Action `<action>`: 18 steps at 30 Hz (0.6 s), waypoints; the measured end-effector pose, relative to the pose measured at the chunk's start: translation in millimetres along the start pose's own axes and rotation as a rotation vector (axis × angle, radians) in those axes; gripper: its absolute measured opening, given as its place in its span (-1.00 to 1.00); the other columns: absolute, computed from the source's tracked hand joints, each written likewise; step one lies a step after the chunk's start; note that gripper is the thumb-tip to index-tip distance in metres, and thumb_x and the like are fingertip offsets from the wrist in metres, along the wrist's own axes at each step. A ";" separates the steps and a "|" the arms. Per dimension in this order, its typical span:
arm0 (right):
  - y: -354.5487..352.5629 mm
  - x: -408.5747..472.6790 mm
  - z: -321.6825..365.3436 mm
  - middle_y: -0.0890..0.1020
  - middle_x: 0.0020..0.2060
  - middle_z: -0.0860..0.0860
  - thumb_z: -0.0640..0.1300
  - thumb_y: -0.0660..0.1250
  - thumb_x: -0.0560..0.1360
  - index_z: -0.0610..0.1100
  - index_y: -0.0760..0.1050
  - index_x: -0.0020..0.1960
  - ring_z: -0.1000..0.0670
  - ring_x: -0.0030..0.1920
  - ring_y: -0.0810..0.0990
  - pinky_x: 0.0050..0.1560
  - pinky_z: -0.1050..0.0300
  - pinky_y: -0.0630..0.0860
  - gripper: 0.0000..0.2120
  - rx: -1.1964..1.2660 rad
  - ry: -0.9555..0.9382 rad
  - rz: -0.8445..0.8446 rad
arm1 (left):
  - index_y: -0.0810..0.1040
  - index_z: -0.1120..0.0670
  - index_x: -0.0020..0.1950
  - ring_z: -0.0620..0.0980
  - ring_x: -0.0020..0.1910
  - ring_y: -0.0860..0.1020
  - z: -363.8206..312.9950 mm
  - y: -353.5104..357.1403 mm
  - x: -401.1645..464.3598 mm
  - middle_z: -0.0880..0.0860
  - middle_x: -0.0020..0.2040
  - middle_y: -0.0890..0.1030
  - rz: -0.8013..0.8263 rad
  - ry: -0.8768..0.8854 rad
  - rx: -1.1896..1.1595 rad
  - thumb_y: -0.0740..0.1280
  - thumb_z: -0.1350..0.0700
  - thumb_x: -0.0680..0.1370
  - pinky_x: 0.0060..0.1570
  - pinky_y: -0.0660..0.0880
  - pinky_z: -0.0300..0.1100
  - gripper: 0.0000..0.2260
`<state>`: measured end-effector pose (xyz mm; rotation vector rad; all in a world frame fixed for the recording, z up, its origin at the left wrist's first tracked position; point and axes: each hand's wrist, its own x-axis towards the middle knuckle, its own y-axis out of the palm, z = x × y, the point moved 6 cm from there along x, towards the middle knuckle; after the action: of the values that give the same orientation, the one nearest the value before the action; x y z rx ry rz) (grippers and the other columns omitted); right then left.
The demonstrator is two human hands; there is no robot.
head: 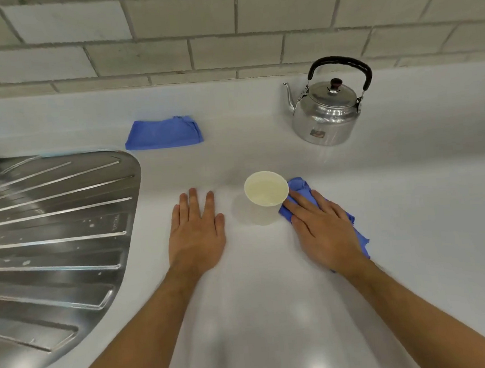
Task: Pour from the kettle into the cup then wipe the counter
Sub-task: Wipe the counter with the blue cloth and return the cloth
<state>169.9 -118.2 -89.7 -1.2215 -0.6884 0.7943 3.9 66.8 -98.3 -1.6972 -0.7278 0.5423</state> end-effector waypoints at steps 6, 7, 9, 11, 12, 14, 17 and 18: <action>6.7 -44.0 29.8 0.15 0.57 0.17 0.06 -0.08 0.65 0.17 0.05 0.58 -0.06 0.58 0.04 0.53 -0.02 0.00 -0.52 0.000 0.245 -0.035 | 0.24 0.12 0.49 0.07 0.54 0.04 0.9 -20.4 -8.2 0.12 0.55 0.14 -0.079 0.069 -0.332 0.14 0.18 0.59 0.50 -0.05 -0.06 -0.56; 8.1 -51.3 37.4 0.13 0.58 0.14 0.09 -0.08 0.65 0.15 0.03 0.58 -0.06 0.58 0.02 0.54 -0.03 -0.01 -0.50 0.002 0.271 -0.038 | 0.27 0.13 0.47 0.05 0.53 0.06 2.6 -24.1 -10.2 0.10 0.55 0.17 -0.092 0.066 -0.420 0.14 0.24 0.58 0.50 -0.02 -0.08 -0.56; 10.9 -66.1 54.5 0.10 0.59 0.11 0.14 -0.07 0.64 0.13 0.01 0.59 -0.09 0.59 0.01 0.54 -0.06 -0.01 -0.47 0.005 0.287 -0.040 | 0.31 0.13 0.46 0.02 0.52 0.10 5.6 -29.0 -14.0 0.08 0.53 0.21 -0.087 0.052 -0.542 0.12 0.32 0.56 0.49 0.00 -0.15 -0.55; 13.8 -78.1 72.5 0.10 0.59 0.09 0.20 -0.09 0.62 0.10 0.00 0.60 -0.12 0.59 0.02 0.54 -0.10 0.01 -0.44 0.000 0.261 -0.036 | 0.33 0.13 0.44 0.01 0.51 0.14 5.2 -31.1 -19.8 0.09 0.52 0.24 -0.073 0.047 -0.581 0.10 0.35 0.56 0.44 -0.01 -0.25 -0.55; 15.1 -82.0 82.0 0.10 0.59 0.08 0.22 -0.10 0.61 0.10 0.00 0.60 -0.12 0.59 0.02 0.53 -0.10 0.01 -0.42 -0.002 0.238 -0.028 | 0.34 0.13 0.44 0.01 0.50 0.16 3.8 -31.6 -24.0 0.09 0.51 0.26 -0.074 0.053 -0.583 0.10 0.36 0.56 0.42 0.00 -0.28 -0.56; 17.0 -85.4 102.1 0.15 0.58 0.07 0.23 -0.08 0.60 0.09 0.05 0.59 -0.13 0.58 0.06 0.52 -0.11 0.03 -0.41 0.018 0.184 -0.024 | 0.37 0.12 0.42 0.01 0.49 0.18 0.8 -31.9 -34.0 0.08 0.50 0.29 -0.077 0.075 -0.585 0.11 0.36 0.56 0.42 0.03 -0.27 -0.56; 22.0 -83.6 131.6 0.17 0.57 0.06 0.22 -0.04 0.61 0.08 0.09 0.58 -0.14 0.58 0.08 0.51 -0.09 0.01 -0.42 0.038 0.102 -0.016 | 0.39 0.10 0.40 0.01 0.49 0.19 4.3 -31.4 -47.8 0.07 0.49 0.30 -0.070 0.083 -0.591 0.11 0.36 0.56 0.47 0.08 -0.16 -0.57; 25.0 -80.6 139.8 0.13 0.58 0.07 0.24 -0.06 0.61 0.10 0.05 0.59 -0.13 0.58 0.04 0.51 -0.05 -0.07 -0.42 0.037 0.080 -0.003 | 0.39 0.10 0.39 0.01 0.49 0.19 7.7 -32.2 -51.0 0.08 0.48 0.31 -0.071 0.078 -0.592 0.11 0.37 0.55 0.48 0.09 -0.12 -0.56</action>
<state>7.1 -106.0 -87.5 -1.2125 -0.6073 0.7487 -43.0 40.6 -69.9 -2.2111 -0.9491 0.2132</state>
